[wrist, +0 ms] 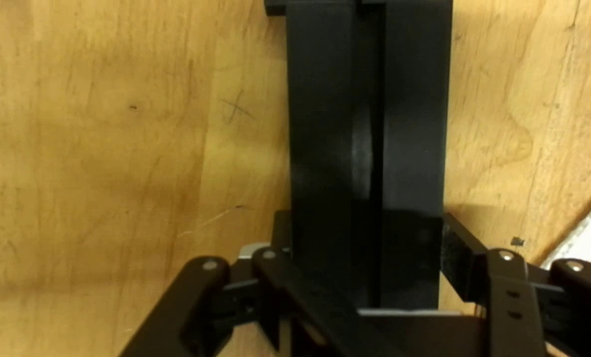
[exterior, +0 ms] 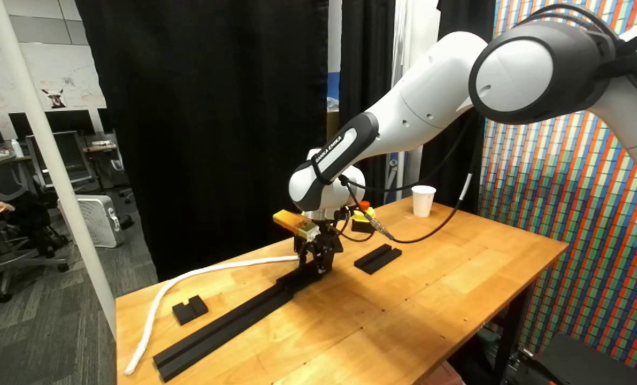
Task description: Attach some of the black objects at their width to make one long black strip
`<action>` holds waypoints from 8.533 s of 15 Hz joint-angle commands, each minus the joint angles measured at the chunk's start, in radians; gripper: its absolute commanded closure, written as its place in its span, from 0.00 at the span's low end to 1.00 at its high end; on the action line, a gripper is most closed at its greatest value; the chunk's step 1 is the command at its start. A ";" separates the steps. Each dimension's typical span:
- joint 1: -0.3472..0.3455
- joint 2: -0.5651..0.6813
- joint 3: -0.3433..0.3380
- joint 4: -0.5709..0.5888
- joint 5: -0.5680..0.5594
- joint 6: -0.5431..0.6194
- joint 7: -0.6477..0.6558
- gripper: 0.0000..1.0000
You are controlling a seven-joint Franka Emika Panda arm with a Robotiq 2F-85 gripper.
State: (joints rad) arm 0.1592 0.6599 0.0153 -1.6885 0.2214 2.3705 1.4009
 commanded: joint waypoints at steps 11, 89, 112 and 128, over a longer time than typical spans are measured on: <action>0.003 -0.022 0.016 -0.004 0.025 -0.054 0.018 0.54; 0.086 0.107 0.037 0.133 -0.004 -0.084 0.128 0.00; -0.064 -0.715 0.024 -0.393 -0.122 -0.429 -0.682 0.00; -0.190 -1.606 -0.032 -0.894 -0.513 -0.722 -1.292 0.00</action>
State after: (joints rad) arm -0.0074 -0.7498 0.0038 -2.4552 -0.2402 1.5948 0.1609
